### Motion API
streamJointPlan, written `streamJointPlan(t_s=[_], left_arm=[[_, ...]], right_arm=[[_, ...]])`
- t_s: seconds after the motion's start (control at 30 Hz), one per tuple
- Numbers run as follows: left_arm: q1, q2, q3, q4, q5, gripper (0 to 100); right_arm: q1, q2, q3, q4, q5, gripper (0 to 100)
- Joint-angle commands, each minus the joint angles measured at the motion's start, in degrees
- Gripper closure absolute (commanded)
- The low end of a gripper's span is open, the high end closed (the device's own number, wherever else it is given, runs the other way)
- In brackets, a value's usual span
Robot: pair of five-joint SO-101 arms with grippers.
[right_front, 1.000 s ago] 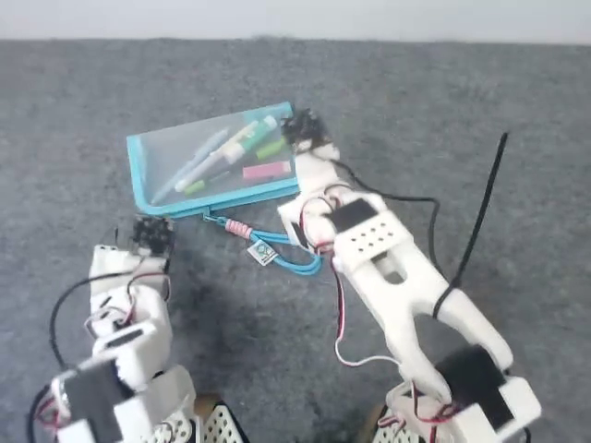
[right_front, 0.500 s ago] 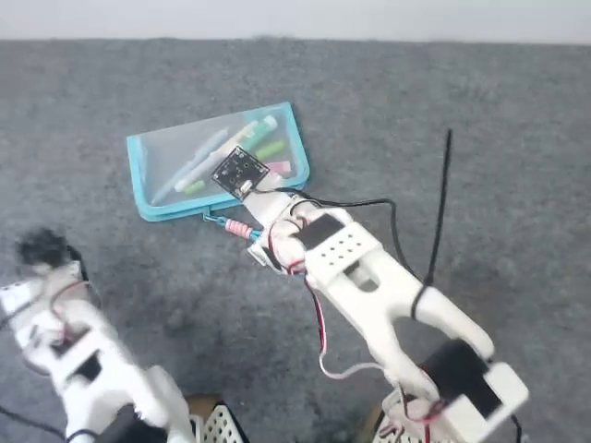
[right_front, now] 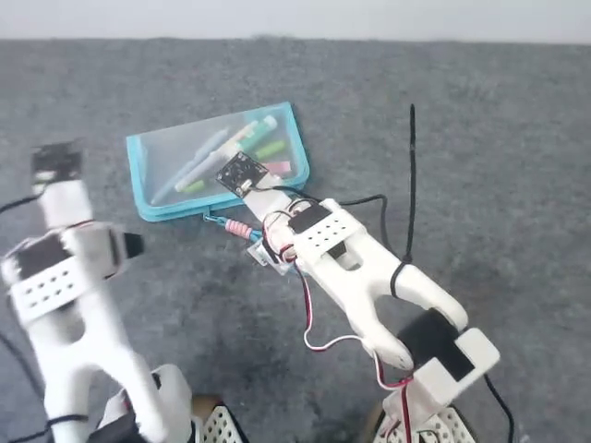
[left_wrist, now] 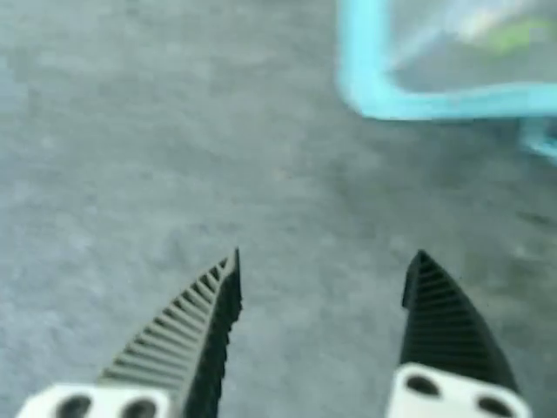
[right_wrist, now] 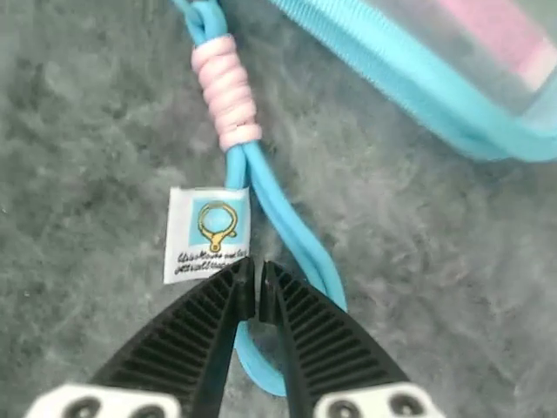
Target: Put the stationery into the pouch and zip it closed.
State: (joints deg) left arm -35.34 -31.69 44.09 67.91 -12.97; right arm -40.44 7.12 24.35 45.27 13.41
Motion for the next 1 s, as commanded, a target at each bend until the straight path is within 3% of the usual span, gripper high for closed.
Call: streamJointPlan(t_s=[0.0, 0.2, 0.3, 0.57, 0.67, 0.83, 0.97], left_arm=[[10.46, -2.64, -7.08, 5.27, 4.22, 71], [17.76, -2.55, -8.13, 1.76, 14.15, 72], [19.08, -2.55, -6.37, -1.14, 18.2, 72], [18.73, -2.55, 4.26, -13.36, 21.45, 72], [17.41, -2.64, 8.92, -19.52, 23.21, 72], [14.86, -2.64, 11.3, -22.42, 23.03, 72], [10.2, -2.64, 11.12, -22.68, 22.86, 72]], right_arm=[[-2.42, -0.13, -3.25, 0.22, 0.62, 99.1], [-5.58, 0.66, -3.08, 0.04, 0.0, 99.2], [-5.14, -2.24, -2.9, 0.13, -3.96, 99.2], [-2.68, -21.85, 7.82, -4.26, -4.66, 99.2], [2.95, -26.59, 8.79, -7.6, 4.84, 96.9], [5.49, -22.81, 13.01, -17.71, 38.51, 87.5], [3.56, -16.31, 14.59, -25.36, 44.31, 87.2]])
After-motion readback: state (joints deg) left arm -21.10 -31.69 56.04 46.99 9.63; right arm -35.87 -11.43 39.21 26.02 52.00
